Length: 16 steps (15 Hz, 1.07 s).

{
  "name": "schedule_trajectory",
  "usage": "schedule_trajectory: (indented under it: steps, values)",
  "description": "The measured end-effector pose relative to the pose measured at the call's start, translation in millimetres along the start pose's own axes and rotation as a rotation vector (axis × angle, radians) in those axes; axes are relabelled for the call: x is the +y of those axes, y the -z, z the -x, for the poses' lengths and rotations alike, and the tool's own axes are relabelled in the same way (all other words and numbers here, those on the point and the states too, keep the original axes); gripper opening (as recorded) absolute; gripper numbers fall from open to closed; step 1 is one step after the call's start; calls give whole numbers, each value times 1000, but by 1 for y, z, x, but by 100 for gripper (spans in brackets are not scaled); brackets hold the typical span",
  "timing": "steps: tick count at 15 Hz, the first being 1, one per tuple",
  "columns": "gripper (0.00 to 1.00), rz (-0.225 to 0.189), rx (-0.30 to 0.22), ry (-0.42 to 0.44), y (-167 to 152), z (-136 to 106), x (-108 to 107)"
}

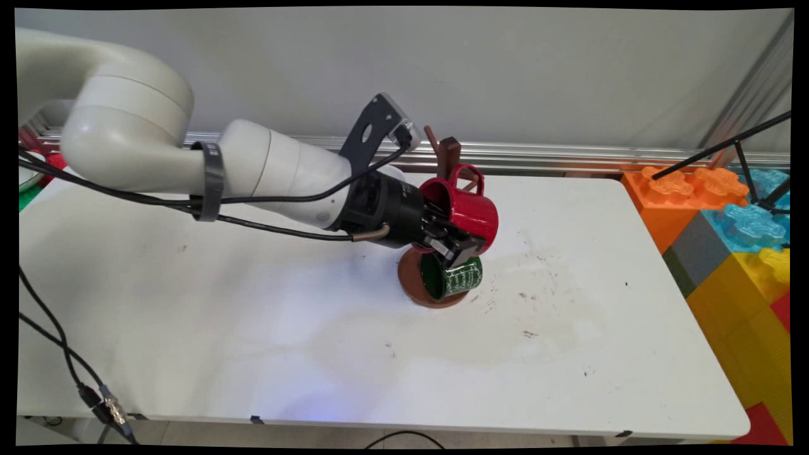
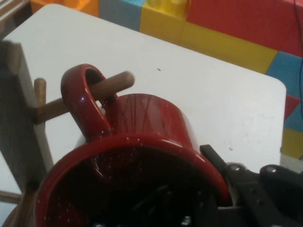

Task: Place the picked object on the table

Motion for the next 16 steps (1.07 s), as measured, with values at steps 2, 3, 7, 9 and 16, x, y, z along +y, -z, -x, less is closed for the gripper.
schedule_trajectory:
  steps: [2, 3, 7, 9, 16]
  values:
    - [0, 11, 10, -6, 7, -4, 6]
    - [0, 18, 15, -10, 12, -7, 10]
    - [0, 47, 29, -27, 30, -14, 24]
    - [0, 61, 27, -40, 40, -15, 30]
    - [0, 77, -44, -120, 81, -13, 32]
